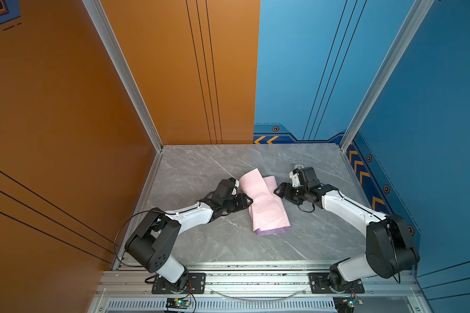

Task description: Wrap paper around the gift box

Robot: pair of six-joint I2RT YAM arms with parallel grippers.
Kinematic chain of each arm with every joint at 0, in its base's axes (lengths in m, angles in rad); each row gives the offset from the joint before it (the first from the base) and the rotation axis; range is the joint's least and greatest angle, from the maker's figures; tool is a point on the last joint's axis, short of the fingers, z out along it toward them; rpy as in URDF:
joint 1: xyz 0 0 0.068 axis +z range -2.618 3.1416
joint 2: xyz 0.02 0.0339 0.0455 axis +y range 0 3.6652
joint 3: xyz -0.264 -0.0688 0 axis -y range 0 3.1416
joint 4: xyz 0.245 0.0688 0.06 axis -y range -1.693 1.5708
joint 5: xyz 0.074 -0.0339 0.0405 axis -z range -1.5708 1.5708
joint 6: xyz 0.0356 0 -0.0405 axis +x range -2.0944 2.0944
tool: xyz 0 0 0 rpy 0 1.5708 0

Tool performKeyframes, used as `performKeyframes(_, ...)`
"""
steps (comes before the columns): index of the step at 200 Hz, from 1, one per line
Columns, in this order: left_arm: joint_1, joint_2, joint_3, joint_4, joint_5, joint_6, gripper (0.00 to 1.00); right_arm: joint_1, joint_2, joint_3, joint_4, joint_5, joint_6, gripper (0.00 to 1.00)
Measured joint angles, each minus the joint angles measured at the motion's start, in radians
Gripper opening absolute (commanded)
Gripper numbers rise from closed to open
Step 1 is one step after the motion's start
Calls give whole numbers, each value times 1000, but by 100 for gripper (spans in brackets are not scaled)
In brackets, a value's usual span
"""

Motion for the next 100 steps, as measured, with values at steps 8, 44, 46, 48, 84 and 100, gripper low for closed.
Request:
performKeyframes(8,1,-6,-4,2,0,0,53,0,23,1,-5,4,-6,70)
performKeyframes(44,14,-33,-37,14,0,0,53,2,75,13,-14,16,-22,69)
performKeyframes(46,15,-34,-40,15,0,0,54,2,75,14,-14,18,-23,69)
performKeyframes(48,16,-36,-42,15,0,0,54,2,75,14,-14,18,-24,69)
performKeyframes(84,28,-45,-64,43,11,7,60,2,69,14,-18,19,-29,77)
performKeyframes(100,23,-46,-58,55,23,15,61,-2,50,14,-18,6,-29,78)
